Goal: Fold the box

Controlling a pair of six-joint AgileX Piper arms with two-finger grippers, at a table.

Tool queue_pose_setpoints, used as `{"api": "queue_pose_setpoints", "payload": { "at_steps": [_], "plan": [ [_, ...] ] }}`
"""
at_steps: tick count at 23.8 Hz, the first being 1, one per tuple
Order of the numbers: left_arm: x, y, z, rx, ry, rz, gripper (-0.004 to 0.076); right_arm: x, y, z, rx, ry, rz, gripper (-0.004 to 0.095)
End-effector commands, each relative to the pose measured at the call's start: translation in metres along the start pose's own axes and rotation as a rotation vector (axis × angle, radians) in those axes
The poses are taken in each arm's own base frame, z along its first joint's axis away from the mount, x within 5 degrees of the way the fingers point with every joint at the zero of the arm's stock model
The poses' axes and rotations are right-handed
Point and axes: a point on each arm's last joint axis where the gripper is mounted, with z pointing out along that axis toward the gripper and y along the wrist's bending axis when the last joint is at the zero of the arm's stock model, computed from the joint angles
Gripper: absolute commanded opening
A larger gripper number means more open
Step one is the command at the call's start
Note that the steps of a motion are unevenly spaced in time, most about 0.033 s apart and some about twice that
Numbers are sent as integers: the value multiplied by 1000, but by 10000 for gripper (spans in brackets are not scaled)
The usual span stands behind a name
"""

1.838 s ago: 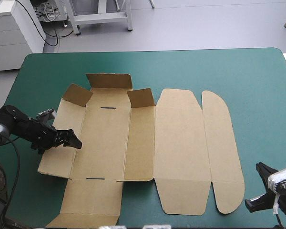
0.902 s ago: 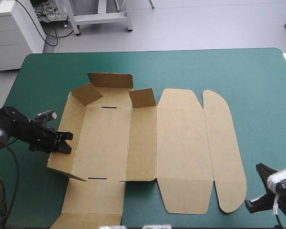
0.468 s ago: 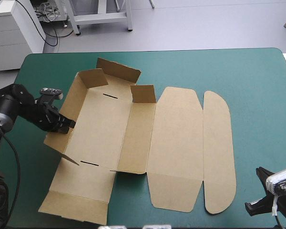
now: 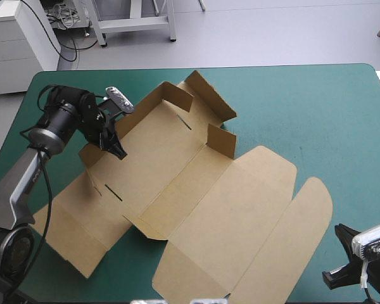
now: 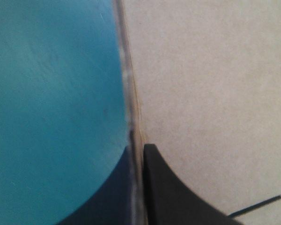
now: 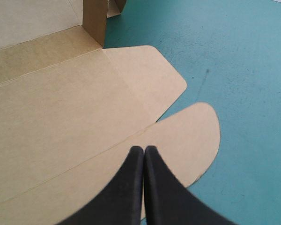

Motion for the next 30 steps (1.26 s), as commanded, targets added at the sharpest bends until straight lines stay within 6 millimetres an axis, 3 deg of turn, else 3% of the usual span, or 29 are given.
{"api": "queue_pose_setpoints", "payload": {
  "at_steps": [1, 5, 11, 18, 26, 30],
  "plan": [
    [-27, -2, -29, -167, -205, 96, -8, -12, -1, -4, 7, -79, -3, -21],
    [-51, -10, -31, -282, -335, 215, -8, -12, 0, -4, -10, -80, 9, -21],
    [-75, -46, -30, -386, -311, 674, -8, -12, 0, -4, -10, -80, 7, -21],
    [-88, -79, -35, -422, -322, 641, -8, -12, 0, -4, -10, -84, 5, -21],
    [-99, -127, -51, -528, -303, 806, -8, -13, 0, -4, 1, -93, -93, -20],
    [-103, -139, -55, -540, -344, 808, -8, -13, 0, -4, 1, -89, -93, -20]
  ]
}}
